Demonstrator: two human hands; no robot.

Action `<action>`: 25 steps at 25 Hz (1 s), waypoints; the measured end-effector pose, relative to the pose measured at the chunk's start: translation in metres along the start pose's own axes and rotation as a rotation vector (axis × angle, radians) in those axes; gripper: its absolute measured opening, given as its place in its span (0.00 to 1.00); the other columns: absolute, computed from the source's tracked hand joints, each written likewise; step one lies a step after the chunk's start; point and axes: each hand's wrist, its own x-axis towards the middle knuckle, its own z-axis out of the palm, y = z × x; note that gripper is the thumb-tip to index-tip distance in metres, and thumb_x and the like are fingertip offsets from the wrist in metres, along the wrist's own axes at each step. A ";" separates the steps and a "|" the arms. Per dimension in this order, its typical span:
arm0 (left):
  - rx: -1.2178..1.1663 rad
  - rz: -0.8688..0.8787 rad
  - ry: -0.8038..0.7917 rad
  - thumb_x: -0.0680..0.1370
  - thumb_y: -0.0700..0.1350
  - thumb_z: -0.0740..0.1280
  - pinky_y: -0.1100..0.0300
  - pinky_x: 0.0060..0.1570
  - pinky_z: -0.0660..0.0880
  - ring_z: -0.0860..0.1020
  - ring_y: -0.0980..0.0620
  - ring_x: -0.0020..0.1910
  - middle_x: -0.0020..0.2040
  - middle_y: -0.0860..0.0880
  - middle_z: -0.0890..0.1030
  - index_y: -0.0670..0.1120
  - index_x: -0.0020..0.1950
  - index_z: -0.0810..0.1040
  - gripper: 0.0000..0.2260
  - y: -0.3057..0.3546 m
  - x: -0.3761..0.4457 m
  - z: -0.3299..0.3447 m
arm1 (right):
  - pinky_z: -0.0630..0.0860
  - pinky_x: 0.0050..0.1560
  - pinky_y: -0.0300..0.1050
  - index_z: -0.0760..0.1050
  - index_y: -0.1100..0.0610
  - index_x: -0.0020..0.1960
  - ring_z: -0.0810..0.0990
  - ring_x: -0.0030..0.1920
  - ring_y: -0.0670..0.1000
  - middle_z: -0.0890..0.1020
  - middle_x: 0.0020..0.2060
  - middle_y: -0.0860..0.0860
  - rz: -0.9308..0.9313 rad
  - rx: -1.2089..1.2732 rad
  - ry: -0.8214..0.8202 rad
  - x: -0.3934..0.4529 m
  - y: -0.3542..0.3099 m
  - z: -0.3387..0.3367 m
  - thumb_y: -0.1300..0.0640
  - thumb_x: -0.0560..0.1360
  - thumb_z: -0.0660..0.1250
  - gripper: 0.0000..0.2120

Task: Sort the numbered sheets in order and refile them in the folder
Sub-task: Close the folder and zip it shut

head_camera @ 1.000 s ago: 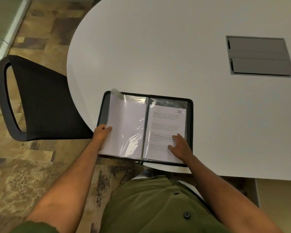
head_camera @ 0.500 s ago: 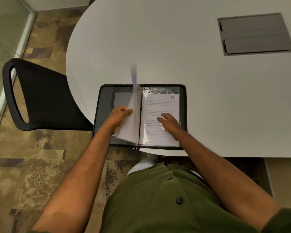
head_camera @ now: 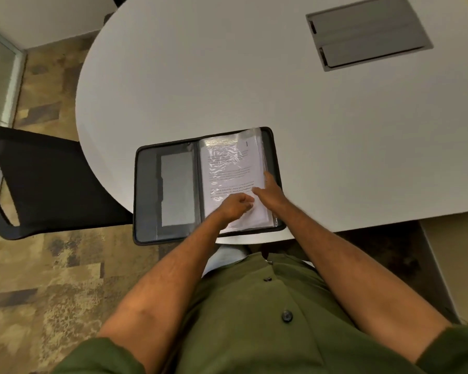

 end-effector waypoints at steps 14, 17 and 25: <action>0.126 -0.363 0.670 0.78 0.45 0.70 0.49 0.68 0.72 0.74 0.39 0.67 0.67 0.41 0.77 0.44 0.67 0.80 0.17 -0.181 0.006 -0.174 | 0.58 0.77 0.57 0.61 0.57 0.80 0.54 0.79 0.63 0.55 0.81 0.59 0.135 -0.519 0.215 -0.002 0.052 0.036 0.58 0.79 0.67 0.31; 0.024 -0.530 0.723 0.77 0.49 0.72 0.49 0.70 0.66 0.65 0.40 0.73 0.74 0.41 0.67 0.44 0.74 0.71 0.26 -0.197 -0.002 -0.187 | 0.59 0.77 0.59 0.59 0.57 0.80 0.53 0.79 0.63 0.55 0.81 0.59 0.133 -0.571 0.202 -0.002 0.052 0.040 0.58 0.79 0.66 0.32; -0.203 -0.595 0.836 0.78 0.51 0.69 0.44 0.68 0.71 0.72 0.38 0.69 0.70 0.41 0.74 0.45 0.72 0.69 0.25 -0.220 -0.003 -0.203 | 0.64 0.74 0.60 0.60 0.58 0.79 0.55 0.77 0.63 0.58 0.79 0.59 0.132 -0.646 0.193 -0.003 0.043 0.039 0.58 0.79 0.66 0.31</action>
